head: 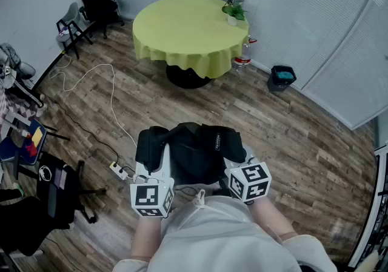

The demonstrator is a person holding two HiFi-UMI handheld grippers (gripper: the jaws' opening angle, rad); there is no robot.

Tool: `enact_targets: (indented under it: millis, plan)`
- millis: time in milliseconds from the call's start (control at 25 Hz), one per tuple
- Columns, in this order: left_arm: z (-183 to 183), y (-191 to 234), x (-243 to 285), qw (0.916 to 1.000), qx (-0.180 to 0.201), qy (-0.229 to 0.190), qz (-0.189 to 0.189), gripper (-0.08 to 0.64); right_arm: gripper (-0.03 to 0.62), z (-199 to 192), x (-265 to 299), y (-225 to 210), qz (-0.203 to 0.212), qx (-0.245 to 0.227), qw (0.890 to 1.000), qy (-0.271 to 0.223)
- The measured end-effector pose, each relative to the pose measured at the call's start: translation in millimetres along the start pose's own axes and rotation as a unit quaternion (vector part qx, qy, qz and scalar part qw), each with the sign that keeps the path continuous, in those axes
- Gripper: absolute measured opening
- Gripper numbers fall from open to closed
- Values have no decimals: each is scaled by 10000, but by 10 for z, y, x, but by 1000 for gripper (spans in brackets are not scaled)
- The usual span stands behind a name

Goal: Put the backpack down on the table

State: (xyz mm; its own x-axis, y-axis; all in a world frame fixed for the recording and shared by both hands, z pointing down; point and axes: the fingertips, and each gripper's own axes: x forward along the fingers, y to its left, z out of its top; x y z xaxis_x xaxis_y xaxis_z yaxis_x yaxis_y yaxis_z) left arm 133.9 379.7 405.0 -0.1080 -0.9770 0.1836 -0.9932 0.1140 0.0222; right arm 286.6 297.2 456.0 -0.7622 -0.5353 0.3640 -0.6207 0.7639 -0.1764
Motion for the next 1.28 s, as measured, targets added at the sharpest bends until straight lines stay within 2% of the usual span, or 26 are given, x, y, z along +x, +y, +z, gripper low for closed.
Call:
enact_targets:
  millis: [400,760,1000,1280]
  plan:
    - [-36,-6,1,10000,-28,50,-19,43,32,-45,2,-11,7,56,10000,31]
    - [-98,44,-6,9998,-69,161,6,43,32,-122,76,0,85,431,9990,88]
    - [-155,186,144,9996,-131,201,157,43,32,-114,341,-27,298,412,9986,163]
    - [-119,433,525,9985,-241,246,432,43,32,88,861,-156,579,283,9975,292]
